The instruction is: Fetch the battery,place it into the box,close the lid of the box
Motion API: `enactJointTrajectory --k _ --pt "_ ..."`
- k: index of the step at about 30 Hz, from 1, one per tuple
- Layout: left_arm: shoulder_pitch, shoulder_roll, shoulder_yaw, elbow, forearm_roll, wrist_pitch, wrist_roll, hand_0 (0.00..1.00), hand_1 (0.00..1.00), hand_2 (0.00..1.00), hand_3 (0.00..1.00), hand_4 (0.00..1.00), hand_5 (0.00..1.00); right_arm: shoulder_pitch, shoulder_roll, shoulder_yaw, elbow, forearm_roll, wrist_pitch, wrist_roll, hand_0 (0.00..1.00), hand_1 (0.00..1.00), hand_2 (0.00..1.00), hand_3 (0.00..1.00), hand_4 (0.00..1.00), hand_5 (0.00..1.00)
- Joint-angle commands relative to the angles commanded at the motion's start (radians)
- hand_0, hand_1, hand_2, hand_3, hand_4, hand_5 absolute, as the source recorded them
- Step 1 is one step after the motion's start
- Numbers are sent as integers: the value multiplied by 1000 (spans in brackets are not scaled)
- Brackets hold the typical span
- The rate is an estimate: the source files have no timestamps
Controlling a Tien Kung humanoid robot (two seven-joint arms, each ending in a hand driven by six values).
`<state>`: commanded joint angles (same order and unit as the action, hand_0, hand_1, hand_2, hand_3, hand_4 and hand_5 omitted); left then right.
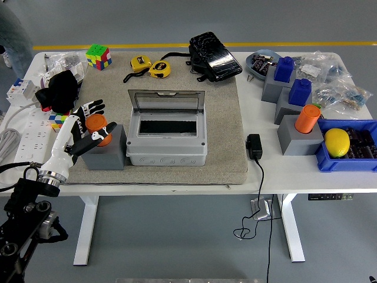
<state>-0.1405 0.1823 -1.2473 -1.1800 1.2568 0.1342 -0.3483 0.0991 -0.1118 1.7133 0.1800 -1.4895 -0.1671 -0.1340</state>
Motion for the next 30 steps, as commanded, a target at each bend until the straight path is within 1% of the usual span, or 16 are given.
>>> enactJointTrajectory --k 7,8,11,13,14,19,20,25,26,30 --pt "1 2 8 1 8 13 -1 755 835 821 824 998 435 -3 -1 3 0 0 0 1 844 846 809 855 998 998" --pt "0 2 9 1 10 17 -1 734 821 811 812 998 403 -3 -1 4 0 -1 0 1 845 846 809 855 998 998" --pt "-4 4 10 0 14 25 -1 734 821 811 812 998 403 -2 -2 5 0 -1 0 2 845 846 809 855 998 998" --pt "-10 4 10 3 15 30 -2 734 821 811 812 998 403 -1 -1 7 0 -2 0 1 845 846 809 855 998 998" --pt "-14 4 10 5 16 33 -2 728 811 801 804 998 369 -2 -1 6 0 0 0 1 845 846 809 854 998 998" --pt "-26 5 16 11 24 39 -1 728 811 801 804 998 369 -1 -1 11 0 0 -1 2 845 846 809 854 998 998" --pt "-27 5 16 12 26 40 -1 719 806 798 806 998 290 -1 -1 11 0 0 -1 2 844 846 809 855 998 998" --pt "-38 0 21 19 36 42 2 719 806 798 806 998 290 0 -1 13 0 -1 -1 2 844 846 809 855 998 998" --pt "-40 0 23 20 38 41 3 718 805 799 812 998 250 1 -1 12 0 0 -1 2 844 846 809 854 998 998" --pt "-42 -3 24 31 31 40 0 718 805 799 812 998 250 -1 1 15 0 2 -2 3 844 846 809 854 998 998"
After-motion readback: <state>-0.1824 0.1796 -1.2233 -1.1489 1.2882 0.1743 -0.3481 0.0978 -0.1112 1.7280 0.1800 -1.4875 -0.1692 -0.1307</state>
